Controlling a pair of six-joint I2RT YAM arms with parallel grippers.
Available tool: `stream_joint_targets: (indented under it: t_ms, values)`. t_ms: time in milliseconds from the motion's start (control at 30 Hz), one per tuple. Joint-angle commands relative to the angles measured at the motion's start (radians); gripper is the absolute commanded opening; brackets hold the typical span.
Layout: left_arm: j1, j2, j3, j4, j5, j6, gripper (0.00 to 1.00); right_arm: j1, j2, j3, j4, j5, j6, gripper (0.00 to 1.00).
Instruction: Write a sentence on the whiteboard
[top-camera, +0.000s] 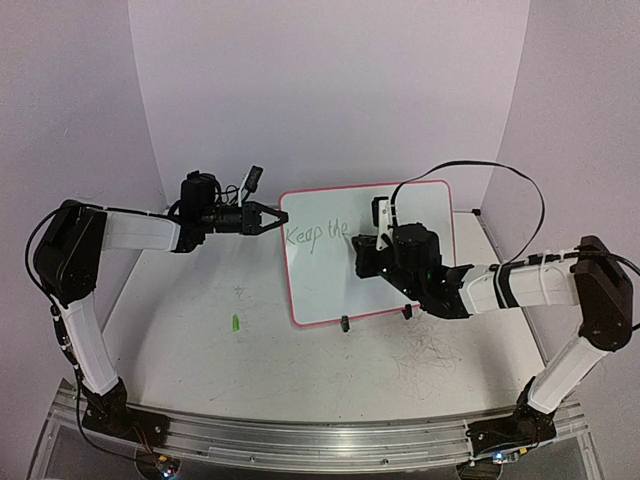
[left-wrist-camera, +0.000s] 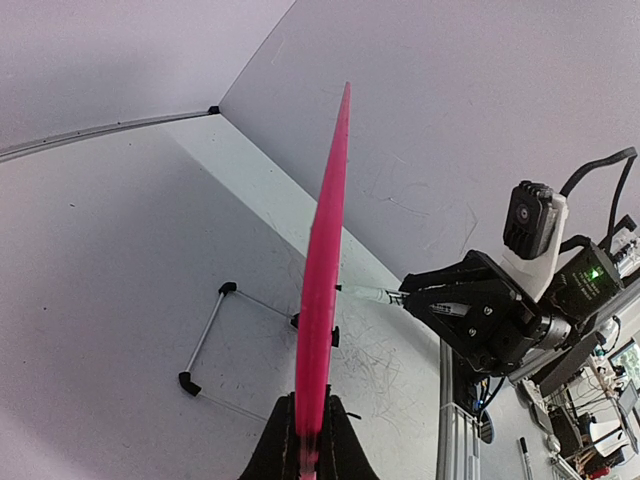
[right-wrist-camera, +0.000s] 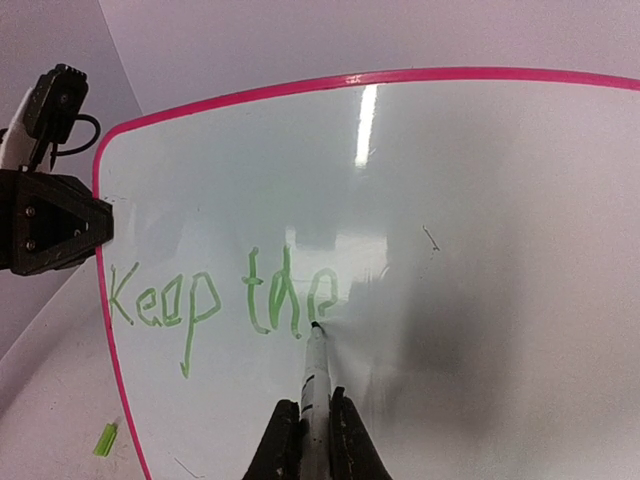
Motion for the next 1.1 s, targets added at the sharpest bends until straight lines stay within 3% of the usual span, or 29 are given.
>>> stream_joint_targets:
  t_ms: [0,167,433,700,1067]
  values:
    - [0.004,-0.052,0.008,0.045,0.017,0.007,0.0,-0.006,-0.024,-0.007,-0.043,0.064,-0.006,0.0]
    - [0.004,-0.05,0.007,0.045,0.017,0.008,0.0,-0.006,-0.082,-0.016,-0.048,0.099,-0.023,0.0]
    - [0.005,-0.049,0.0,0.046,0.016,0.015,0.0,-0.009,-0.308,-0.032,-0.02,-0.033,-0.171,0.0]
    - [0.005,-0.052,-0.004,0.045,0.013,0.017,0.0,-0.041,-0.297,-0.191,0.184,-0.103,-0.202,0.0]
    - [0.003,-0.09,-0.008,0.045,-0.005,0.001,0.0,-0.039,-0.37,-0.252,0.208,-0.058,-0.25,0.0]
